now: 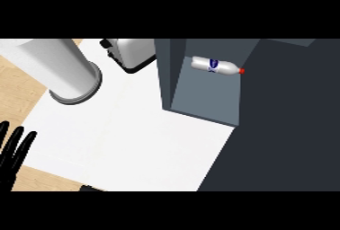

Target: Pick up the bottled water, place it into the cabinet and close the cabinet

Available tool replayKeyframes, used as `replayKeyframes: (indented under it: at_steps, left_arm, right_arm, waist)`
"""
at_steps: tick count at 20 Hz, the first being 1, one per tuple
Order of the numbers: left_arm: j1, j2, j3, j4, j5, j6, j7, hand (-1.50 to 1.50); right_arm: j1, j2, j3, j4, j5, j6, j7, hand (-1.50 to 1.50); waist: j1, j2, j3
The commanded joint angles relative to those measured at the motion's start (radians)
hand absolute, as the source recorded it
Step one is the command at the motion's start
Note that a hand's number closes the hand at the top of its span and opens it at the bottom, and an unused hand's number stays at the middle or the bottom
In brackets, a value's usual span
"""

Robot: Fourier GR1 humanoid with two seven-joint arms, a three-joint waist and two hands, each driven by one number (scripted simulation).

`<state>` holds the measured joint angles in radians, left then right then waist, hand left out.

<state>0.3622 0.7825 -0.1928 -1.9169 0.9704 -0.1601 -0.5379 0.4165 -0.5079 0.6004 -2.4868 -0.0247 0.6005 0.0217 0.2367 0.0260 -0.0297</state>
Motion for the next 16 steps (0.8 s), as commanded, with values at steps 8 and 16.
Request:
replayKeyframes:
  at_steps: [8,16]
  left_arm:
    - [0.001,0.016,0.026,0.013,0.016,-0.027,0.000,-1.50]
    - [-0.032,0.026,0.044,0.013,0.025,-0.041,0.003,-1.50]
  right_arm:
    - [-0.041,0.065,0.092,0.021,-0.039,-0.023,0.085,1.50]
    - [-0.027,0.079,0.102,0.055,-0.117,-0.002,0.058,1.50]
  waist:
    - [0.010,0.028,-0.001]
    - [0.041,0.057,0.006]
